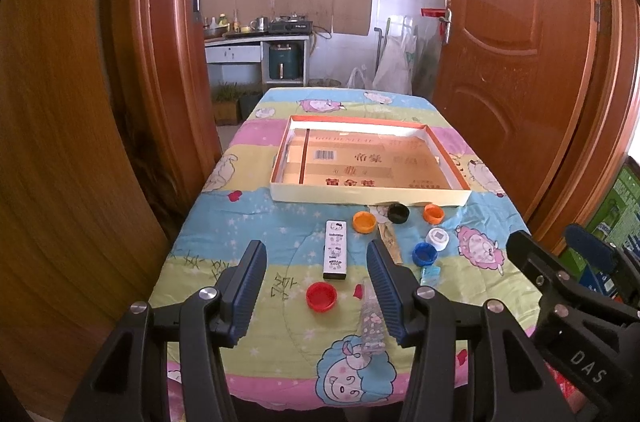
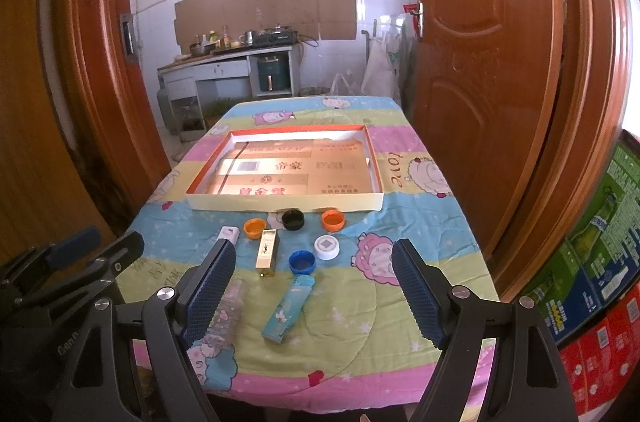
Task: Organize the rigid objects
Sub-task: 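Grasp the red bottle cap with the left tool while the right tool grasps the teal tube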
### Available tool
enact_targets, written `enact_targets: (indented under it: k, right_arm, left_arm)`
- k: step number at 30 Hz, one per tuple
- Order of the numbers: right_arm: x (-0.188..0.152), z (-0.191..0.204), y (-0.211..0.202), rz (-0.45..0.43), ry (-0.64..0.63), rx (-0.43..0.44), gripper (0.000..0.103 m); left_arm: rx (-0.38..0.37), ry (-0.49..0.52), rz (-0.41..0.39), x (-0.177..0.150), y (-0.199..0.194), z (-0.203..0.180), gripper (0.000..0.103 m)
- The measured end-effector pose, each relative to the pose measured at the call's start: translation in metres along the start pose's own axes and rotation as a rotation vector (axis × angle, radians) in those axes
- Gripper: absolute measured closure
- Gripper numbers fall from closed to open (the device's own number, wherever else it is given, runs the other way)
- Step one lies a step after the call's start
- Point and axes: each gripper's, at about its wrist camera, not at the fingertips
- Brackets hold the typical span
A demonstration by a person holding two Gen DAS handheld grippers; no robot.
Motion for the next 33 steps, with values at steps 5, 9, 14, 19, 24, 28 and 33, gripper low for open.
enact_targets:
  k: [5,9,14,19,24,28,33]
  right_arm:
    - [-0.009,-0.006,0.012,0.029,0.009,-0.006,0.021]
    - [-0.020,-0.014,0.025,0.069,0.027,-0.009,0.021]
    - [-0.040,-0.018,0.050,0.151,0.046,0.004,0.021]
    - [-0.054,-0.010,0.068,0.208,0.036,0.036,0.021]
    - [-0.057,-0.008,0.079,0.236,0.041,0.045,0.021]
    - [-0.059,-0.007,0.085,0.248,0.040,0.060,0.021]
    - [-0.061,-0.003,0.093,0.261,0.034,0.080,0.021]
  left_arm:
    - [-0.007,0.000,0.033,-0.009,0.012,0.004,0.050]
    - [-0.025,0.003,0.074,-0.019,0.025,0.008,0.050]
    - [-0.057,-0.003,0.114,-0.032,0.040,0.013,0.050]
    - [-0.113,0.007,0.151,-0.044,0.051,0.011,0.050]
    - [-0.098,0.021,0.182,-0.052,0.066,0.009,0.053]
    - [-0.096,0.023,0.211,-0.054,0.084,0.012,0.058]
    - [-0.115,0.039,0.243,-0.060,0.100,0.010,0.061]
Point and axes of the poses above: each gripper's, at about its wrist camera, not at the fingertips, and y roughly the way its jaws point, z to its left, x to its top, and after that the axes turned 6 degrees about -z, right-handed
